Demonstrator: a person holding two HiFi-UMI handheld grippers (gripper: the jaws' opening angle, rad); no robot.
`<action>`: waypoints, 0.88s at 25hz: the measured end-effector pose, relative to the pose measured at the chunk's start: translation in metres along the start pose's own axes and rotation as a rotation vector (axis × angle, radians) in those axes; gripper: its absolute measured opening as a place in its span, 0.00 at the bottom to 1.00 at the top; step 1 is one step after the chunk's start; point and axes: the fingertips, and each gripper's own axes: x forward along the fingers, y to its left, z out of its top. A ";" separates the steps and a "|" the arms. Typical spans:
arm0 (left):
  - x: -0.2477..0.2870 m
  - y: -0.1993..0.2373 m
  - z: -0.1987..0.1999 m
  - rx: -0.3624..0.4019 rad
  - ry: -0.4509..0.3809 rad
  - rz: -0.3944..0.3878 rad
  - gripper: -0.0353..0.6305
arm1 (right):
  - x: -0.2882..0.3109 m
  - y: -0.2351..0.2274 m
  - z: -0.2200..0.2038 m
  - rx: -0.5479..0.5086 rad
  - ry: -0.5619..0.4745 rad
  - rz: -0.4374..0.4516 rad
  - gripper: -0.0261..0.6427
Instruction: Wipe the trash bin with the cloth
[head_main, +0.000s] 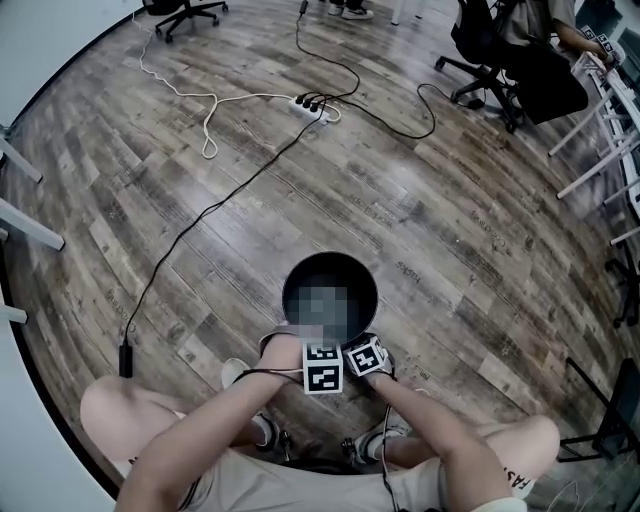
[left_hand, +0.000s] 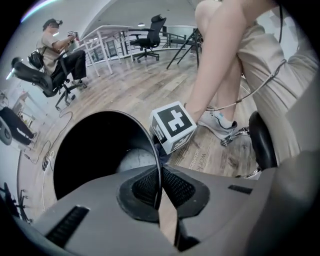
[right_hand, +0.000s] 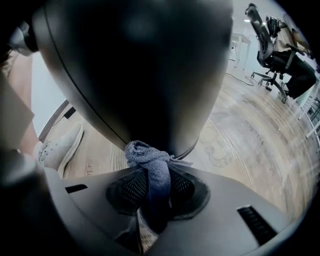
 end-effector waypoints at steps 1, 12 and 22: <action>0.000 0.001 0.001 -0.024 -0.006 0.005 0.09 | 0.006 -0.003 -0.001 0.005 -0.014 -0.003 0.17; -0.009 -0.003 0.014 -0.181 -0.112 -0.067 0.20 | -0.014 -0.007 0.001 0.045 -0.021 0.056 0.17; -0.014 0.009 -0.015 0.056 -0.007 0.010 0.37 | -0.111 0.021 0.020 0.117 -0.068 0.130 0.17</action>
